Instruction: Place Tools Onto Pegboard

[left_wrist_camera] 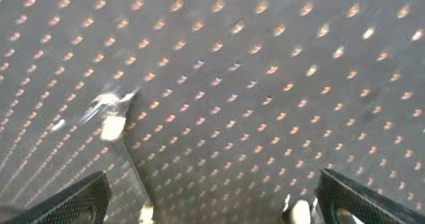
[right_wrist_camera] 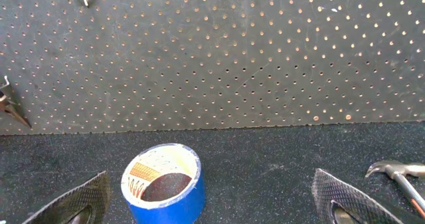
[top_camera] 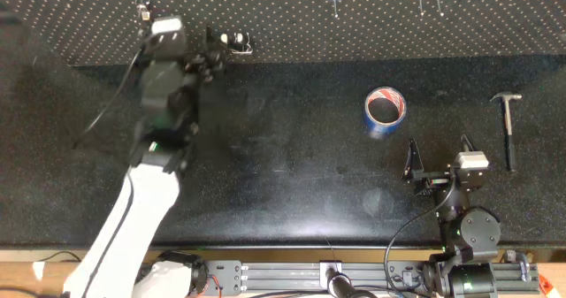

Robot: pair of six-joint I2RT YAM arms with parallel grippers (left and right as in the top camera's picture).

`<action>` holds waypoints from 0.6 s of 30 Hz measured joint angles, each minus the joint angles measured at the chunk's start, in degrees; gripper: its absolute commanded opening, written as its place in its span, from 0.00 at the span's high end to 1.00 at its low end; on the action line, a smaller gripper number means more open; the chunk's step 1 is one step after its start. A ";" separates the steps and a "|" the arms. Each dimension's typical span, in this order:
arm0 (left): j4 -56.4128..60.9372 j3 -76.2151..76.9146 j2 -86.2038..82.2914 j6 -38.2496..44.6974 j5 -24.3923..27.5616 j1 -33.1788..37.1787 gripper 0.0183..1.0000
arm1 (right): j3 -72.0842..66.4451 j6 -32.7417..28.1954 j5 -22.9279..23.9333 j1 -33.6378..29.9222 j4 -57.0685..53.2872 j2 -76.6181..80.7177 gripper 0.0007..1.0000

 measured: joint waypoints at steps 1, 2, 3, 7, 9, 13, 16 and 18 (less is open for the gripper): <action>0.00 -6.99 -5.86 0.00 3.15 2.99 0.00 | -0.02 0.00 0.00 0.00 -0.04 0.00 0.01; 1.57 -12.50 -10.58 -0.02 5.33 5.18 0.00 | 0.00 -0.02 0.00 0.00 0.02 -0.02 0.01; 4.04 -16.94 -14.78 -0.02 6.58 6.82 0.00 | 0.00 -0.02 0.00 0.00 -0.09 0.00 0.01; 11.78 -34.77 -33.79 -0.02 10.84 8.48 0.00 | -0.02 -0.02 0.00 0.00 -0.04 0.00 0.01; 12.15 -42.27 -43.01 -0.02 12.66 8.48 0.00 | -0.02 0.00 0.00 0.00 -0.07 0.00 0.01; 7.08 -44.68 -52.85 -0.02 13.38 8.48 0.00 | 0.00 0.00 0.00 0.00 -0.07 0.00 0.01; 0.70 -44.63 -55.45 -0.02 13.40 8.48 0.00 | -0.02 0.00 0.00 0.00 -0.07 0.00 0.01; -5.64 -44.50 -59.45 -0.02 13.49 8.48 0.00 | -0.02 0.00 0.00 0.00 -0.07 0.00 0.01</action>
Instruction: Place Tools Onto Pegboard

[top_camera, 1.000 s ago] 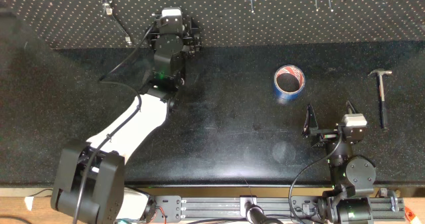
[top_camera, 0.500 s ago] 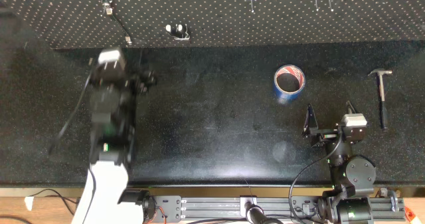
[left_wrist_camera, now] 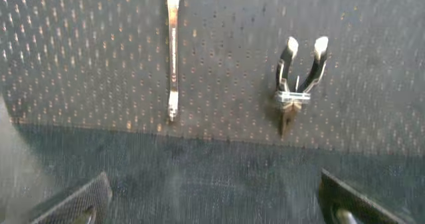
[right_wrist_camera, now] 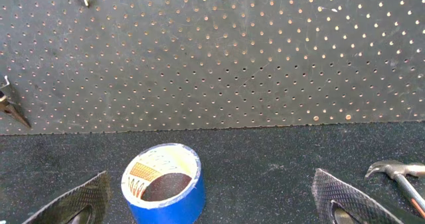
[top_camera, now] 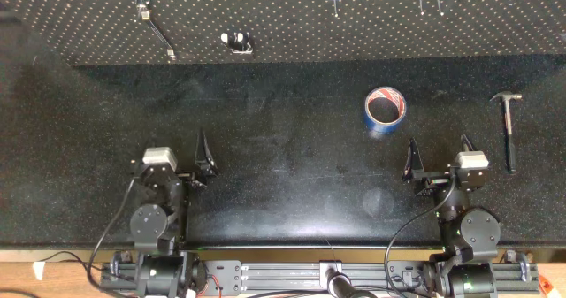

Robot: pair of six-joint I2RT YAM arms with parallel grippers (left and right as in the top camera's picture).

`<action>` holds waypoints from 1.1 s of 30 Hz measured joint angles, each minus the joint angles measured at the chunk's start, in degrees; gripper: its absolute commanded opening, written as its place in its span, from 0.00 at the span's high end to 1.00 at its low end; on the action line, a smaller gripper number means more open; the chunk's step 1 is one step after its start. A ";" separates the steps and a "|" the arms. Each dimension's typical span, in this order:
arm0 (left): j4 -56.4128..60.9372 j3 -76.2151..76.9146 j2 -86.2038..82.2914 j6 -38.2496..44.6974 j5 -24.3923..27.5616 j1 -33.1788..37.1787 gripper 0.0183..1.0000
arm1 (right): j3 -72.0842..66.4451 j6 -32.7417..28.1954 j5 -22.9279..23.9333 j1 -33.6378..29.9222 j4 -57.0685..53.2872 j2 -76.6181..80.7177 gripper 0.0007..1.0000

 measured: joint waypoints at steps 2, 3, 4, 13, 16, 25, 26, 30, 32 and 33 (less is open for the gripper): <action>-7.82 -0.09 -5.09 0.00 0.11 0.00 0.00 | 0.00 0.00 0.00 0.00 0.00 0.00 0.01; -10.43 -0.09 -6.67 0.00 0.13 0.00 0.00 | 0.00 0.00 0.00 0.00 0.00 0.00 0.01; -11.98 -0.13 -8.09 0.61 0.28 0.02 0.00 | 0.00 0.00 0.00 0.00 0.00 -0.02 0.01; -12.13 -0.13 -11.10 5.99 1.38 -0.22 0.00 | 0.00 -0.02 0.00 0.00 0.00 0.00 0.01; -12.13 -0.13 -11.10 5.99 1.38 -0.22 0.00 | 0.00 0.00 0.00 0.00 0.00 0.00 0.01; -12.13 -0.13 -11.10 5.99 1.42 1.88 0.00 | 0.00 0.00 0.00 0.00 0.00 0.00 0.01; -12.13 -0.13 -11.10 5.99 1.40 1.42 0.00 | 0.00 0.00 0.00 0.00 0.00 0.00 0.01; -12.13 -0.13 -11.10 5.99 1.44 -1.49 0.00 | 0.00 0.00 0.00 0.00 0.00 0.00 0.01; -12.13 -0.13 -11.10 5.99 1.42 -1.46 0.00 | 0.00 0.00 0.00 0.00 0.00 0.00 0.01; -12.13 -0.13 -11.10 5.99 1.42 -1.46 0.00 | 0.00 0.00 0.00 0.00 0.00 0.00 0.01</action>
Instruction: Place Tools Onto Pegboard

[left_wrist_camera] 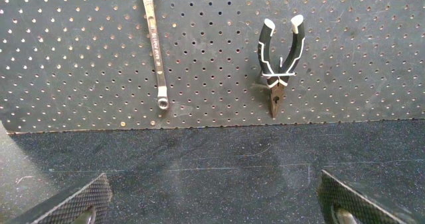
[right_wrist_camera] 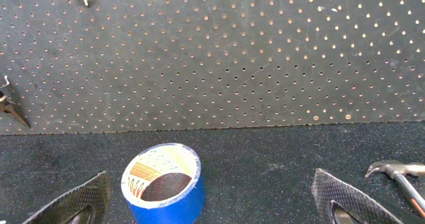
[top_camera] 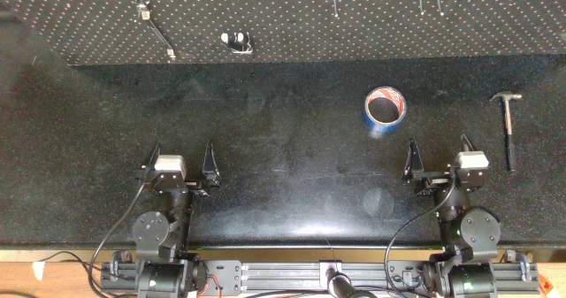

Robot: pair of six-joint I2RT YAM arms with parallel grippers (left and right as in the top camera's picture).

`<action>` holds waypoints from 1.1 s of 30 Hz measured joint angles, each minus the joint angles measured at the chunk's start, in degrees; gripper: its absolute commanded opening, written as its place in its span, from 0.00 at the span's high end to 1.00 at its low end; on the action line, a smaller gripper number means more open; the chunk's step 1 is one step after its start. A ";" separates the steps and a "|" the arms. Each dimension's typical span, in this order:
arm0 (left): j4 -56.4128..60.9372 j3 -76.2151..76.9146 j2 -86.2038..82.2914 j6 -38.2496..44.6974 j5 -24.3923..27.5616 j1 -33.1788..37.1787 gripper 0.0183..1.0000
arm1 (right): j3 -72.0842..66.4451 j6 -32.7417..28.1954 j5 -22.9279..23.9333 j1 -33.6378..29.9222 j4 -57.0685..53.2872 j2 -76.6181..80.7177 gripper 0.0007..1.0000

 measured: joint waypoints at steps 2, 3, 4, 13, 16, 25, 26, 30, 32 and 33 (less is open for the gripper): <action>0.00 0.00 0.00 0.00 0.00 0.00 0.00 | 0.00 0.00 0.00 0.00 0.00 0.00 0.01; 0.00 0.00 0.00 0.00 0.00 0.00 0.00 | 0.00 0.00 0.00 0.00 0.00 0.00 0.01; 0.00 0.00 0.00 0.00 0.00 0.00 0.00 | 0.00 0.00 0.00 0.00 0.00 0.00 0.01; -0.04 0.00 -0.07 0.00 0.15 0.00 0.00 | 2.89 -0.04 0.04 2.47 4.66 13.35 0.01; -0.09 0.00 -0.20 0.00 0.20 0.00 0.00 | 17.97 -0.04 0.04 5.27 -1.75 31.41 0.01; -0.11 0.00 -0.37 0.00 0.42 0.00 0.00 | 50.93 4.90 -5.18 16.06 -16.09 85.20 0.02; -0.11 0.00 -0.42 0.00 0.42 0.00 0.00 | 51.80 6.03 -5.68 16.11 -16.57 87.54 0.01; -0.13 0.00 -0.44 0.00 0.42 0.00 0.00 | 53.22 8.57 -6.54 16.11 -16.65 93.39 0.20; -0.13 0.00 -0.44 0.00 0.42 0.00 0.00 | 53.29 8.98 -6.25 16.11 -16.65 94.71 0.81; -0.13 0.00 -0.44 0.00 0.42 0.00 0.00 | 53.29 9.27 -5.68 16.11 -16.65 94.79 0.92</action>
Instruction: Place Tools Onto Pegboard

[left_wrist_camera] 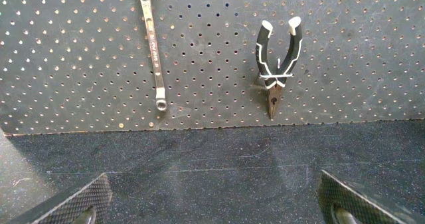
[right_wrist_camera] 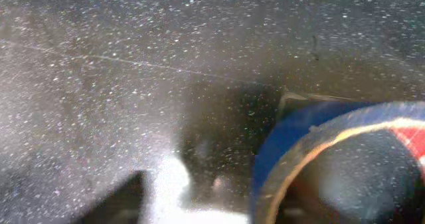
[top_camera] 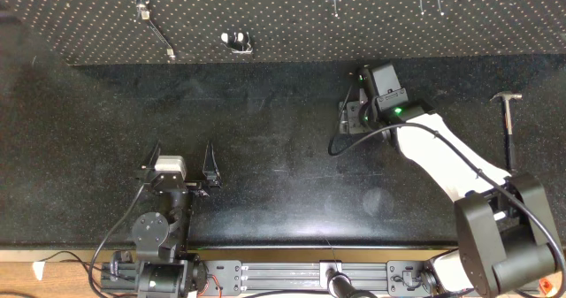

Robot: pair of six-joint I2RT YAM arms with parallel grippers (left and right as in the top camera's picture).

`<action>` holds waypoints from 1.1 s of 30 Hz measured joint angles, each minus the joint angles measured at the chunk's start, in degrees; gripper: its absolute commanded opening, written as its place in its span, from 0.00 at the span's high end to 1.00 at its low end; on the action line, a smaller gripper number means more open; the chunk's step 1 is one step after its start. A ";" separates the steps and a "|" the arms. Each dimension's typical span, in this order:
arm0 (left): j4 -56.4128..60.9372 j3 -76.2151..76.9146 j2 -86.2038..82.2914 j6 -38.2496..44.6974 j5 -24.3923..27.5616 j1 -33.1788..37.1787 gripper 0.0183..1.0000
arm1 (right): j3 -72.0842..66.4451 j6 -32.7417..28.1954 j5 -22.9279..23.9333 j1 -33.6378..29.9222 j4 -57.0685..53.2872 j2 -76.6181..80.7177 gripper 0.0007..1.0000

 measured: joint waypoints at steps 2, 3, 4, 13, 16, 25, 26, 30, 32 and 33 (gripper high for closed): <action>0.00 0.00 0.00 0.00 0.00 0.00 0.01 | 0.07 0.35 1.01 0.00 -0.15 0.11 0.93; 0.00 0.00 0.00 0.00 0.00 0.00 0.00 | 0.39 0.26 1.70 0.07 -0.17 0.07 0.93; 0.00 0.00 0.00 0.00 0.00 0.00 0.00 | 0.52 0.07 2.01 0.07 -0.15 -0.15 0.93; 0.02 0.00 0.00 0.00 0.17 0.00 0.00 | 0.74 -0.15 9.27 10.10 3.10 -32.98 0.93; 0.00 0.00 0.00 0.00 0.20 0.00 0.00 | 0.28 -0.63 16.02 13.29 15.54 -29.33 0.93; 0.00 0.00 0.00 0.00 0.20 0.00 0.00 | -0.28 -12.04 20.22 13.38 44.09 -11.72 0.93; 0.00 0.00 0.00 0.00 0.20 0.00 0.00 | -0.31 -12.87 20.28 13.40 46.31 -10.10 0.93; 0.00 0.00 0.00 0.00 0.20 0.00 0.00 | -0.35 -16.98 20.24 13.40 53.92 -4.17 0.86; 0.00 0.00 0.00 0.00 0.20 0.00 0.00 | -0.35 -19.02 20.24 13.40 54.25 -2.78 0.78; 0.00 0.00 0.00 0.00 0.22 0.00 0.00 | -0.35 -19.37 20.24 13.40 54.23 -2.78 0.78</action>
